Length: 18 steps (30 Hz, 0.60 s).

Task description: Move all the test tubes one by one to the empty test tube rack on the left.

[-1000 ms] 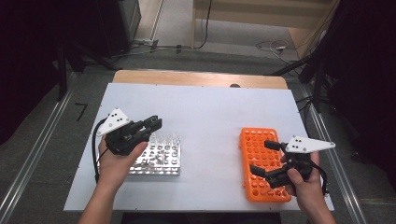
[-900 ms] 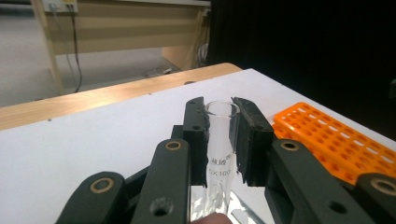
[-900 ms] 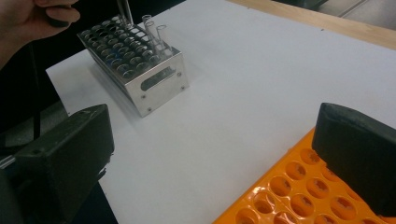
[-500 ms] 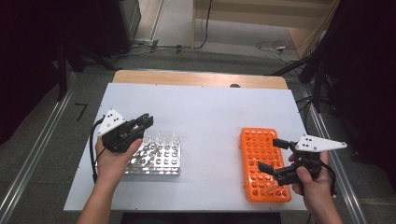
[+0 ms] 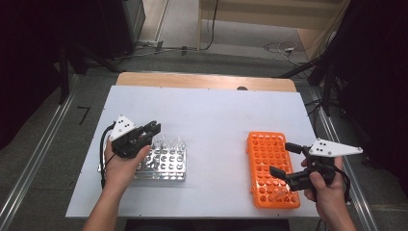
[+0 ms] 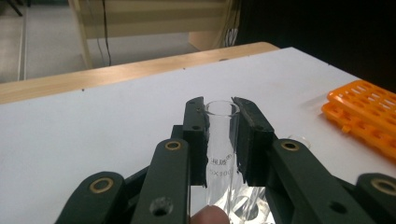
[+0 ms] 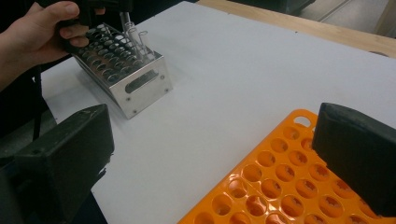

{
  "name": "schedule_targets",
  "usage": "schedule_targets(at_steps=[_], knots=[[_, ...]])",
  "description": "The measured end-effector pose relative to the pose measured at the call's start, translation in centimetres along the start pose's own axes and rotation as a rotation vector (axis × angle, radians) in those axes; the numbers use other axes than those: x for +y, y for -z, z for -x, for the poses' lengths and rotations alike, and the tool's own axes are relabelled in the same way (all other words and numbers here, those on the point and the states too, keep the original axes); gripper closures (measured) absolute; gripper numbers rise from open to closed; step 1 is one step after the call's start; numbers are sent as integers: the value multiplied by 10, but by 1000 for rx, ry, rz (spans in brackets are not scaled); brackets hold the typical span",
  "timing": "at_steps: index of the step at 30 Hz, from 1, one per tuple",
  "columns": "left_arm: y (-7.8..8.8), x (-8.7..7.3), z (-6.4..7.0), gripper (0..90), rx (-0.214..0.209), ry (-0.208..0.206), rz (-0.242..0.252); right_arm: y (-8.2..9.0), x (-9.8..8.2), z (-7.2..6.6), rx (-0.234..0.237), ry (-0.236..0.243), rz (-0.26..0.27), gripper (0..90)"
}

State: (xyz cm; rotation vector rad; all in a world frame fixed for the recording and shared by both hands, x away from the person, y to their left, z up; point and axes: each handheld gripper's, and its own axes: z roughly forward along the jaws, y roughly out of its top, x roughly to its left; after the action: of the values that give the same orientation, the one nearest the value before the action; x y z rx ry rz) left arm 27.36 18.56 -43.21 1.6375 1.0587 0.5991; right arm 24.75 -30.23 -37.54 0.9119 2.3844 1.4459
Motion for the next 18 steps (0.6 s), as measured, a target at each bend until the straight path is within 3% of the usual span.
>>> schedule_targets(at_steps=[4, 10, 14, 18], knots=[[-1, -4, 0, 754, 0, 0, -62, 0, -4, 3, -6, 1, -10, 0], [0, -5, 2, 747, -4, 2, -87, 1, -11, 8, -6, -4, -21, 0], [-3, -7, 4, 741, -2, -8, -144, 4, -16, 10, 7, -3, -23, 0], [-5, -8, 3, 725, 6, 12, -179, 4, -21, 13, 12, -12, -31, 0]])
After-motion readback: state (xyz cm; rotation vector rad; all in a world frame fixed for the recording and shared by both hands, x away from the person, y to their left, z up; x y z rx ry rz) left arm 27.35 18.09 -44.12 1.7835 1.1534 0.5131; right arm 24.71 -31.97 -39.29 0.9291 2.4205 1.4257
